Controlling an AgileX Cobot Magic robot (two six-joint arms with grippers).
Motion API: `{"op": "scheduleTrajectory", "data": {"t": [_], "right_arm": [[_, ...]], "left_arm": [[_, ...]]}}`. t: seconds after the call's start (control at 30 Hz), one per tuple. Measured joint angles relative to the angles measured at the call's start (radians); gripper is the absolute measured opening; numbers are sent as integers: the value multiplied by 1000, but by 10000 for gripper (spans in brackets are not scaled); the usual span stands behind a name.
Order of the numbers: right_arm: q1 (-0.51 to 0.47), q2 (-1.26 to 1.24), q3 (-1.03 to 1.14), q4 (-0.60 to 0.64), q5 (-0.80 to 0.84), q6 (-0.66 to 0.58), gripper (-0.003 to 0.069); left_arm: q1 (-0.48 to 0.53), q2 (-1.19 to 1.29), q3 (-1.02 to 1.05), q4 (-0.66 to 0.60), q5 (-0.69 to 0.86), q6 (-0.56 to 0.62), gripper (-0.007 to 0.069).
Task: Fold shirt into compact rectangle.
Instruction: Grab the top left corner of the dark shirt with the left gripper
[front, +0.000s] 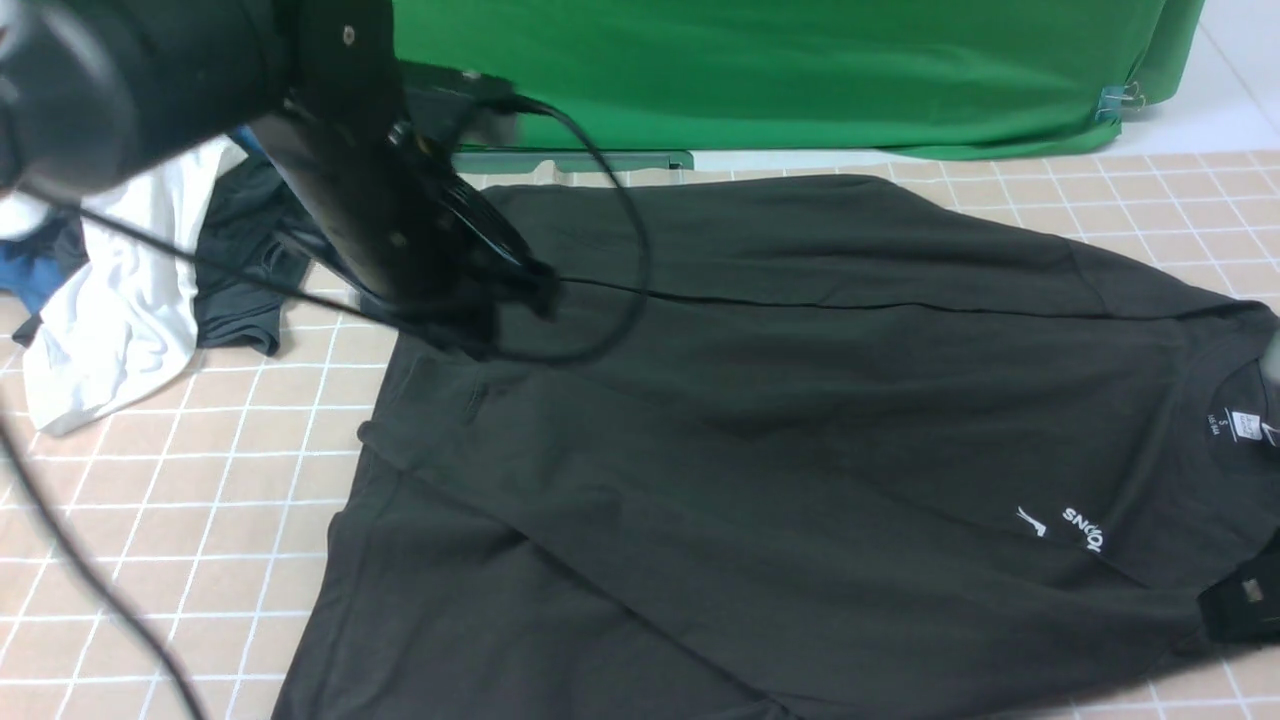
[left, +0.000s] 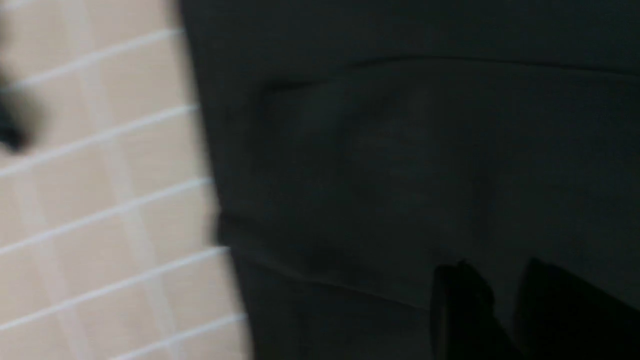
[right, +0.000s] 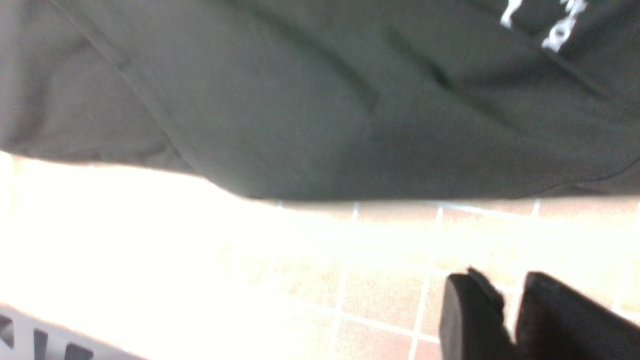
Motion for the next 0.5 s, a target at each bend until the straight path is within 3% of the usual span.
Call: {"op": "scheduleTrajectory", "data": {"t": [0.1,0.23,0.5], "right_arm": [[30,38,25,-3,-26,-18,246],[122,87,108,-6,-133,-29,261],[316,248,179,-10,-336,-31,300]], "left_arm": [[-78,-57,111,-46,-55,-1,21],[-166,-68,264,-82,-127,-31,15],[-185,-37,409,-122,-252,-41,17]]}}
